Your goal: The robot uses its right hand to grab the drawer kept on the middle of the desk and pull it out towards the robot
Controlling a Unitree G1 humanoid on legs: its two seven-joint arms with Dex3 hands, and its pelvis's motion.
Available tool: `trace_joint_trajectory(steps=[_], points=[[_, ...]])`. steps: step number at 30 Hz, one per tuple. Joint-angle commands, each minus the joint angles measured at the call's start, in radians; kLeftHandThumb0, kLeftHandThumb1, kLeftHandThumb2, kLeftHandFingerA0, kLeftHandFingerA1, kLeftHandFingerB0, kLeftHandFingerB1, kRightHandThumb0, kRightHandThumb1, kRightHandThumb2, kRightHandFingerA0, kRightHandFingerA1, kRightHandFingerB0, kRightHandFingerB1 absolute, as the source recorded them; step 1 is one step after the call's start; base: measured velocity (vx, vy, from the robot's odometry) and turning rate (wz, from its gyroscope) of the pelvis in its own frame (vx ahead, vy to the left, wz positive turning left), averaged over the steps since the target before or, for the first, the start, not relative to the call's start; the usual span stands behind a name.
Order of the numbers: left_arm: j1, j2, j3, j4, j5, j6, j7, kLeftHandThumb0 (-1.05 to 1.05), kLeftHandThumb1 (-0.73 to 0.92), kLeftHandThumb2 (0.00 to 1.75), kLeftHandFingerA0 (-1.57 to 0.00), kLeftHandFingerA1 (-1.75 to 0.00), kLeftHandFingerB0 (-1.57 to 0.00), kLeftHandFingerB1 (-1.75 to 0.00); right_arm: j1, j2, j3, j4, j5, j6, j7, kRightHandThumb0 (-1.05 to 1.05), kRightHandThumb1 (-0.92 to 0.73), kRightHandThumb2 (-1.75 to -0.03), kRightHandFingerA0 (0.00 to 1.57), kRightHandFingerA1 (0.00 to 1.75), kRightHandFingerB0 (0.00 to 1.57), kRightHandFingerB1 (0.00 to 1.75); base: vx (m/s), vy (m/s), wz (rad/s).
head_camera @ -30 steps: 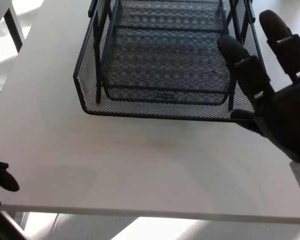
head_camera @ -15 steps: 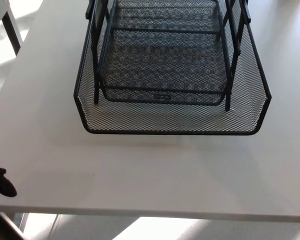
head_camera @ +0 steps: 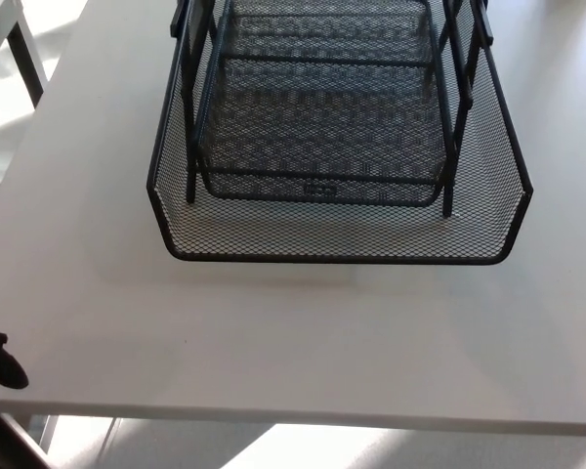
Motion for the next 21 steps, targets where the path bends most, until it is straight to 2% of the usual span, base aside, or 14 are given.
trace_joint_trajectory(steps=[1, 2, 5, 6, 9, 10, 12, 13, 14, 15, 16, 17, 20, 21], points=[[-0.004, 0.01, 0.004, 0.018, 0.015, -0.034, 0.008, -0.28, 0.57, 0.57, -0.8, -0.87, -0.82, -0.6, 0.026, 0.032, -0.04, 0.104, -0.006, 0.028, -0.026, -0.63, -0.37, -0.73, 0.0, 0.09, 0.08, 0.34, 0.0, 0.0, 0.0], [-0.006, 0.008, 0.003, 0.022, 0.016, -0.037, 0.011, -0.29, 0.57, 0.57, -0.8, -0.88, -0.82, -0.6, 0.029, 0.035, -0.042, 0.142, -0.004, 0.019, -0.045, -0.56, -0.38, -0.77, 0.0, 0.23, 0.05, 0.4, 0.0, 0.0, 0.0], [0.0, 0.01, 0.007, 0.013, 0.016, -0.024, 0.003, -0.29, 0.57, 0.57, -0.79, -0.89, -0.82, -0.61, 0.041, 0.037, -0.04, 0.261, 0.053, -0.013, -0.034, -0.51, -0.36, -0.74, 0.0, 0.24, 0.08, 0.4, 0.0, 0.0, 0.0], [0.002, 0.008, 0.009, 0.01, 0.016, -0.022, 0.004, -0.29, 0.56, 0.57, -0.8, -0.89, -0.82, -0.61, 0.038, 0.04, -0.037, 0.295, 0.065, -0.017, -0.034, -0.46, -0.49, -0.55, 0.01, 0.29, 0.17, 0.33, 0.0, 0.0, 0.0], [0.004, 0.008, 0.009, 0.008, 0.017, -0.019, 0.003, -0.29, 0.58, 0.58, -0.79, -0.89, -0.81, -0.59, 0.031, 0.039, -0.028, 0.347, 0.069, -0.023, -0.04, -0.46, -0.5, -0.56, 0.02, 0.28, 0.16, 0.32, 0.0, 0.0, 0.0], [0.004, 0.004, 0.006, 0.022, 0.019, -0.031, 0.012, -0.28, 0.57, 0.57, -0.8, -0.87, -0.81, -0.59, 0.017, 0.041, -0.008, 0.463, 0.094, -0.028, -0.029, -0.42, -0.49, -0.57, 0.03, 0.27, 0.17, 0.31, 0.0, 0.0, 0.0], [0.006, 0.004, 0.007, 0.019, 0.016, -0.03, 0.008, -0.27, 0.57, 0.57, -0.79, -0.87, -0.81, -0.59, 0.003, 0.043, 0.004, 0.522, 0.099, -0.036, -0.044, -0.42, -0.47, -0.57, 0.04, 0.26, 0.19, 0.32, 0.0, 0.0, 0.0], [0.007, 0.005, 0.008, 0.016, 0.017, -0.03, 0.008, -0.27, 0.57, 0.57, -0.79, -0.88, -0.81, -0.61, -0.008, 0.041, 0.022, 0.573, 0.085, -0.023, -0.047, -0.54, -0.4, -0.69, 0.06, 0.29, 0.13, 0.39, 0.0, 0.0, 0.0], [0.01, 0.007, 0.01, 0.011, 0.018, -0.031, 0.008, -0.27, 0.57, 0.57, -0.79, -0.88, -0.81, -0.61, -0.025, 0.037, 0.049, 0.645, 0.063, -0.001, -0.05, -0.54, -0.4, -0.69, 0.06, 0.29, 0.13, 0.39, 0.0, 0.0, 0.0], [0.012, 0.006, 0.011, 0.013, 0.017, -0.033, 0.011, -0.27, 0.56, 0.57, -0.8, -0.88, -0.81, -0.61, -0.031, 0.035, 0.057, 0.668, 0.063, -0.011, -0.062, -0.29, -0.33, -0.88, 0.03, 0.53, 0.0, 0.46, 0.0, 0.0, 0.0], [0.01, 0.008, 0.01, 0.018, 0.015, -0.039, 0.009, -0.28, 0.57, 0.57, -0.8, -0.87, -0.81, -0.6, -0.037, 0.039, 0.079, 0.729, 0.067, -0.017, -0.062, -0.3, -0.34, -0.89, 0.03, 0.52, 0.0, 0.47, 0.0, 0.0, 0.0], [0.008, 0.008, 0.008, 0.024, 0.017, -0.042, 0.011, -0.27, 0.57, 0.57, -0.8, -0.88, -0.81, -0.61, -0.036, 0.039, 0.088, 0.75, 0.075, -0.022, -0.051, -0.47, -0.5, -0.56, 0.08, 0.29, 0.18, 0.3, 0.0, 0.0, 0.0], [0.005, 0.002, 0.007, 0.031, 0.012, -0.043, 0.013, -0.28, 0.56, 0.57, -0.8, -0.88, -0.82, -0.61, -0.036, 0.033, 0.108, 0.771, 0.089, -0.025, -0.032, -0.49, -0.52, -0.58, 0.06, 0.28, 0.16, 0.3, 0.0, 0.0, 0.0], [0.006, 0.005, 0.007, 0.027, 0.017, -0.035, 0.01, -0.28, 0.57, 0.57, -0.79, -0.88, -0.8, -0.61, -0.043, 0.036, 0.118, 0.796, 0.099, -0.034, -0.036, -0.53, -0.39, -0.7, 0.04, 0.34, 0.11, 0.39, 0.0, 0.0, 0.0]])
